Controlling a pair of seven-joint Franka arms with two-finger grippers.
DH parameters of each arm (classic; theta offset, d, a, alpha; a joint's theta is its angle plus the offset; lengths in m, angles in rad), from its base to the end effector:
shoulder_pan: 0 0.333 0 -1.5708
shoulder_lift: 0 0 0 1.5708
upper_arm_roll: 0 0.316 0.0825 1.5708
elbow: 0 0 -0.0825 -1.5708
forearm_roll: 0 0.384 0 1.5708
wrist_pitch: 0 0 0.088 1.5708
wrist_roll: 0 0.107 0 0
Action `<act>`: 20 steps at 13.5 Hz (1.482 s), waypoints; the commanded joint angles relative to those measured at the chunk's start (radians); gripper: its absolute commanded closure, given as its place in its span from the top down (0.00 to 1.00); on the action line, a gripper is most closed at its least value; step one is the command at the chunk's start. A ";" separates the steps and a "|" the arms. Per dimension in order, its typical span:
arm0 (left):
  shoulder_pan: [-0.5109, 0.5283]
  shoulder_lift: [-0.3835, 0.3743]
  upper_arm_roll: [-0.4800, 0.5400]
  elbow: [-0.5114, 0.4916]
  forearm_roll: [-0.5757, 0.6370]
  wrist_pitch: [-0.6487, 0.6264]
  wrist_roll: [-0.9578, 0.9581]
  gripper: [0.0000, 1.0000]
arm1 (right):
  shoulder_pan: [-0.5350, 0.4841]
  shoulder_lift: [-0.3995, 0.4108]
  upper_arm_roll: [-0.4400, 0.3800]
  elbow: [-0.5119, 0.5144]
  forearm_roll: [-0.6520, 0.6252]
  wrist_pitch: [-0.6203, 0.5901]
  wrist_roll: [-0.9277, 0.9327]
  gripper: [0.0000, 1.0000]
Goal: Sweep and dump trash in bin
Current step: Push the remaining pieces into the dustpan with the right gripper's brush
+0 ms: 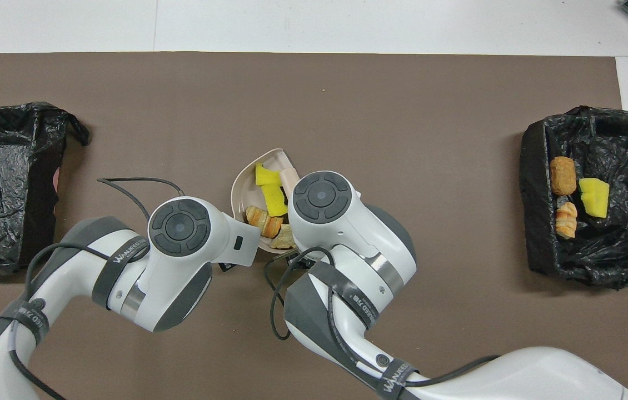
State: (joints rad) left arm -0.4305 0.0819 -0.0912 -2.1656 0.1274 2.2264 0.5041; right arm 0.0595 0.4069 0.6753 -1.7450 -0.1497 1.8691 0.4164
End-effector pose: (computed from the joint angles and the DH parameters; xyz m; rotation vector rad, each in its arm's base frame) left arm 0.4746 -0.2679 0.3566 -2.5955 1.5991 0.0299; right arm 0.4909 0.3809 0.3693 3.0656 0.5582 -0.3454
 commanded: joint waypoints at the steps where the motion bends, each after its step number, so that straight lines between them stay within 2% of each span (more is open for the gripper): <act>1: 0.013 -0.013 0.007 -0.013 -0.015 0.015 -0.009 0.00 | -0.026 -0.020 0.068 -0.033 0.015 -0.013 0.001 0.00; 3: 0.016 -0.011 0.008 -0.010 -0.015 0.012 -0.018 0.00 | -0.032 -0.068 0.069 -0.080 0.003 -0.004 -0.010 0.00; 5: 0.030 -0.019 0.007 -0.007 -0.020 -0.011 -0.035 0.00 | -0.036 -0.082 0.066 -0.073 -0.002 0.001 -0.001 0.00; 7: 0.067 -0.022 0.007 0.022 -0.073 -0.054 -0.029 0.00 | -0.064 -0.097 0.059 -0.042 -0.001 -0.001 0.010 0.00; 9: 0.081 -0.025 0.008 0.026 -0.078 -0.060 -0.030 0.00 | -0.067 -0.143 0.044 -0.041 0.016 -0.007 0.010 0.00; 14: 0.098 -0.027 0.008 0.039 -0.109 -0.051 -0.035 0.00 | -0.055 -0.155 0.049 -0.045 0.018 -0.002 0.056 0.00; 17: 0.101 -0.033 0.008 0.024 -0.109 -0.057 -0.007 0.00 | -0.072 -0.143 0.035 -0.036 -0.007 0.034 0.019 0.00; 18: 0.101 -0.033 0.008 0.026 -0.109 -0.054 0.025 0.00 | -0.073 -0.139 0.008 -0.028 -0.010 0.063 -0.025 0.00; 20: 0.102 -0.033 0.011 0.024 -0.107 -0.053 0.205 0.00 | -0.075 -0.105 -0.048 0.014 -0.040 0.065 -0.118 0.00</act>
State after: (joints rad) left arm -0.3426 0.0755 -0.0775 -2.1299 0.0340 2.1846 0.5792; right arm 0.0014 0.2724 0.6553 -1.7709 -0.1613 1.9244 0.3762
